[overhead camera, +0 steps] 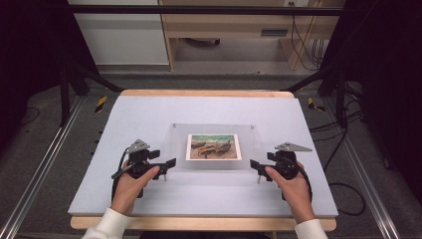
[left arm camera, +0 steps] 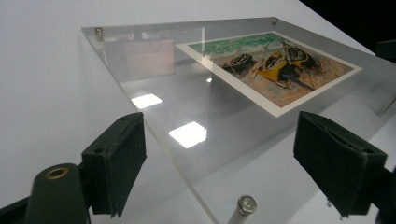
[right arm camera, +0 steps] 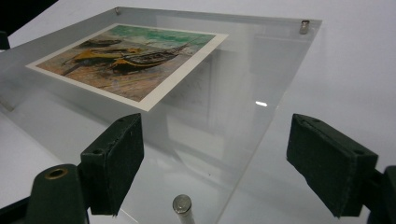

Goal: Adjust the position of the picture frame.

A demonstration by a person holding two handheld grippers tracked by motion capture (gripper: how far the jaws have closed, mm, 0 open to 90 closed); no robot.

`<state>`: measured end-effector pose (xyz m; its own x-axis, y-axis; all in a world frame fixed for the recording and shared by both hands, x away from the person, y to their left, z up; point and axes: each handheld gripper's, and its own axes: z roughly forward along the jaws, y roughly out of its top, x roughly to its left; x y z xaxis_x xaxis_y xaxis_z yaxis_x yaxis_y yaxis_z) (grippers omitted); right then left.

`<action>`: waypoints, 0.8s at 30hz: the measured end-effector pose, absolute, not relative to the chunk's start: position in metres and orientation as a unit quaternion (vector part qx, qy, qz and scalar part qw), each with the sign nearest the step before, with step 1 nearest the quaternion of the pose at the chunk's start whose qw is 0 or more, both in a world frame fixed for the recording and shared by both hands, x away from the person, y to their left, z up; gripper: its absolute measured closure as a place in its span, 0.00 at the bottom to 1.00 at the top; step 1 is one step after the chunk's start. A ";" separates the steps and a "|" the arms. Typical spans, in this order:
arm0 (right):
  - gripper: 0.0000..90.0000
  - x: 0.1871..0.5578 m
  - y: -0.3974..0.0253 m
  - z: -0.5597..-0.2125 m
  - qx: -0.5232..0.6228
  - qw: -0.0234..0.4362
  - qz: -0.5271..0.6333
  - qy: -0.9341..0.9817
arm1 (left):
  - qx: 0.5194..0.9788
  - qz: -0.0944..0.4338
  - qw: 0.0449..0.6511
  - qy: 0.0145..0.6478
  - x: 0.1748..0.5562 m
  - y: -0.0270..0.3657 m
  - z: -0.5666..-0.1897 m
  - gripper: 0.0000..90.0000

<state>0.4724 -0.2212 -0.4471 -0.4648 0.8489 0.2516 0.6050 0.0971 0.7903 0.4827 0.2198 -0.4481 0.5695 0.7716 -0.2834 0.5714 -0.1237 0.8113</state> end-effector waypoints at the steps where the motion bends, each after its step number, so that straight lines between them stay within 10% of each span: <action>1: 0.21 0.473 -0.221 -0.448 0.500 0.131 0.451 0.728 | 0.739 0.099 0.485 0.456 0.483 0.220 -0.449 0.20; 24: 0.19 0.474 -0.217 -0.455 0.521 0.083 0.465 0.711 | 0.731 0.046 0.483 0.480 0.484 0.219 -0.458 0.18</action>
<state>0.4743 -0.2168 -0.4546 -0.4434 0.8174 0.3678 0.6638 0.0237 0.7475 0.4836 0.2192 -0.4575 0.5359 0.7455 -0.3963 0.6564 -0.0726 0.7509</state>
